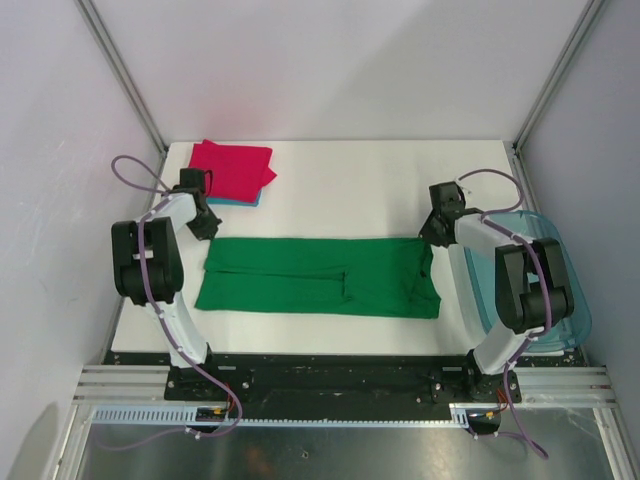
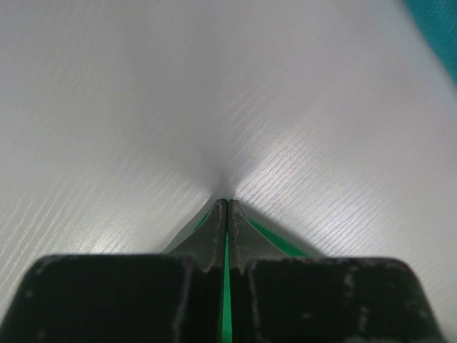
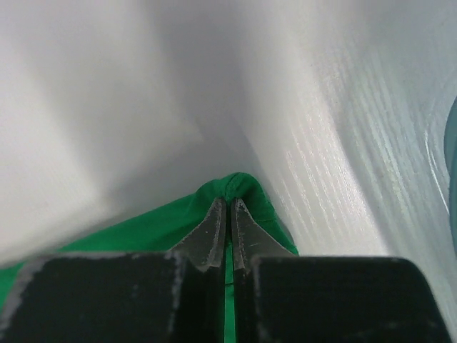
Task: Fold and stack the t-shirts
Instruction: Fold the other side of the tshirt into a rectangle
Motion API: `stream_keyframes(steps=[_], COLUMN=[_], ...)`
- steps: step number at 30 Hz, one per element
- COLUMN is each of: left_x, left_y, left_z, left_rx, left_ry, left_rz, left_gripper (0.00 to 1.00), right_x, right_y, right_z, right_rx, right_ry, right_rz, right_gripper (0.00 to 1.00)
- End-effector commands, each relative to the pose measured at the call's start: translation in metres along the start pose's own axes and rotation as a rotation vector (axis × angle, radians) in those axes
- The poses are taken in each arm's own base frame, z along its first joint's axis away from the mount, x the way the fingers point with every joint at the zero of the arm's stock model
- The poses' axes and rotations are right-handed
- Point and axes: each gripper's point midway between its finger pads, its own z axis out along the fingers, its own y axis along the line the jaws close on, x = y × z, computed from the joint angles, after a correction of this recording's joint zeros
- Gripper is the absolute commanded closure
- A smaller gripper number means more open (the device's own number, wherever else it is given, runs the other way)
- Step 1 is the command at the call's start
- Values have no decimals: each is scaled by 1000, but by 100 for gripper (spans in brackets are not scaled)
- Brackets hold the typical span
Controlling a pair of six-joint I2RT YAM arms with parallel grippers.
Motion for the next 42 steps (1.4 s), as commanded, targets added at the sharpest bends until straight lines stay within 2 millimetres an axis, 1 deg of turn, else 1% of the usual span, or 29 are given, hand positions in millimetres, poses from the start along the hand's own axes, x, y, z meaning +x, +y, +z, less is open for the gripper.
stream_keyframes(steps=[1,9,13,14,15,17,18,19,20,21,22,24,26,27,28,30,32,36,40,42], left_x=[-34,-34,-32,-32,-32,-35,-38,-40,-41,-43,-44,-47,-46,-44,-40,-33,-23,0,18,24], left_y=[2,-2,-8,-8,-8,-6,-5,-4,-2,-1,0,-1,-2,-4,-5,-10,-15,-20,-21,-20], left_z=[-22,-20,-19,-20,-22,-28,-31,-36,-40,-44,-50,-62,-74,-80,-86,-97,-104,-115,-121,-123], left_rx=[3,15,44,48,49,49,50,54,55,58,64,83,111,126,138,164,192,238,272,285], left_ry=[-106,-96,-77,-78,-82,-98,-108,-118,-128,-138,-148,-170,-183,-187,-191,-201,-195,-175,-156,-146], left_rz=[-49,-49,-39,-38,-37,-32,-30,-29,-28,-24,-21,-13,-6,-1,6,25,45,79,103,109], left_gripper=[100,100,99,96,89,77,71,63,53,45,41,36,36,36,37,39,42,44,46,47], right_x=[-32,-45,-51,-49,-48,-42,-40,-37,-36,-36,-37,-40,-41,-38,-33,-17,4,48,94,110], right_y=[1,18,20,19,17,11,8,5,3,0,-1,-2,1,2,4,7,6,1,-11,-17], right_z=[-9,-2,0,1,1,0,-1,-2,-5,-8,-12,-24,-40,-48,-56,-69,-84,-110,-127,-131], right_rx=[9,-33,-29,-22,-13,12,22,32,38,44,45,37,14,6,0,-2,-9,-30,-37,-24], right_ry=[-108,-123,-117,-107,-97,-76,-64,-52,-45,-40,-40,-46,-45,-35,-24,5,28,64,106,113], right_rz=[43,32,24,20,20,15,11,7,6,6,7,3,9,9,8,-4,-3,55,131,162], right_gripper=[100,100,100,99,96,89,83,78,71,64,58,48,46,45,45,45,45,44,43,40])
